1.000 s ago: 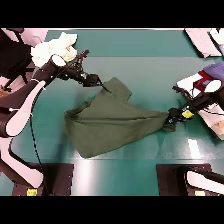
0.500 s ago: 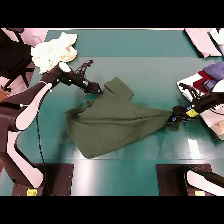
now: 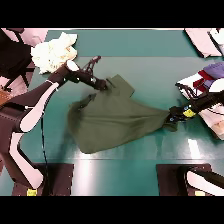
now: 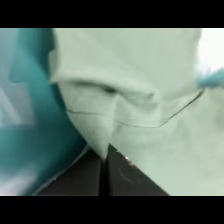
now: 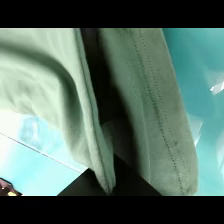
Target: Fold the shirts.
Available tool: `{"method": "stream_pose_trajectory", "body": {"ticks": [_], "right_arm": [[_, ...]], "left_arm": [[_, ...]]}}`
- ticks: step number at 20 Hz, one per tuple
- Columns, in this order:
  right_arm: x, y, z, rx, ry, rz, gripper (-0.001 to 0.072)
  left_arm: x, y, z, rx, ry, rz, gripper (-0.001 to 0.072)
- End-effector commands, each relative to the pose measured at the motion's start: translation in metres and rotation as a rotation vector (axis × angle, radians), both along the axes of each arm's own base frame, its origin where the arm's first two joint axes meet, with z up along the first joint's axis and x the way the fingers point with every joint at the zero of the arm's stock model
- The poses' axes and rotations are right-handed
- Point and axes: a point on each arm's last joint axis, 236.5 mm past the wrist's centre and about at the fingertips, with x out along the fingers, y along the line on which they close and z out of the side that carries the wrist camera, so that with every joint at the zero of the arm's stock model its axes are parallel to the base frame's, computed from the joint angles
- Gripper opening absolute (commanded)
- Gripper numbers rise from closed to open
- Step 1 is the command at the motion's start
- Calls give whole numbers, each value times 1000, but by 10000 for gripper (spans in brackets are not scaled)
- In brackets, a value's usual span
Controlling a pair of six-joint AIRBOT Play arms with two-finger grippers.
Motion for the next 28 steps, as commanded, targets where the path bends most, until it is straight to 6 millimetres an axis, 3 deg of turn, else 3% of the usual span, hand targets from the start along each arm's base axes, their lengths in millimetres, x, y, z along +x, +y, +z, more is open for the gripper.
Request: {"method": "stream_pose_trajectory", "body": {"ticks": [1, 5, 6, 7, 8, 12, 14, 15, 17, 24, 26, 28], "right_arm": [[4, -10, -6, -62, -21, 4, 21], [16, -23, -1, -81, -89, -46, 22], [18, -24, -3, -79, -94, -33, 90], [21, -25, -7, -80, -93, -35, 377], [25, -24, -12, -71, -89, -46, 579], [50, -14, 2, 140, -195, -232, 580], [45, -9, 3, 310, -194, -445, 563], [41, 1, 3, 436, -181, -567, 512], [48, 13, 8, 666, -197, -828, 495], [55, -33, -33, 877, -140, -1546, 505], [54, -44, -48, 857, -95, -1644, 505], [60, -41, -56, 853, -43, -1652, 505]], "left_arm": [[33, 18, 62, -55, -57, 87, 25], [43, 48, 159, -73, -181, 132, 25], [41, 51, 179, -76, -215, 140, 24], [38, 52, 189, -66, -238, 138, 24], [33, 54, 188, -38, -237, 130, 24], [18, 74, 151, 135, -160, 102, 25], [17, 87, 141, 202, -145, 106, 25], [16, 87, 140, 204, -141, 103, 25], [15, 87, 140, 205, -138, 101, 25], [15, 85, 141, 201, -145, 92, 25], [14, 84, 142, 192, -144, 89, 25], [14, 83, 142, 190, -146, 82, 25]]}}
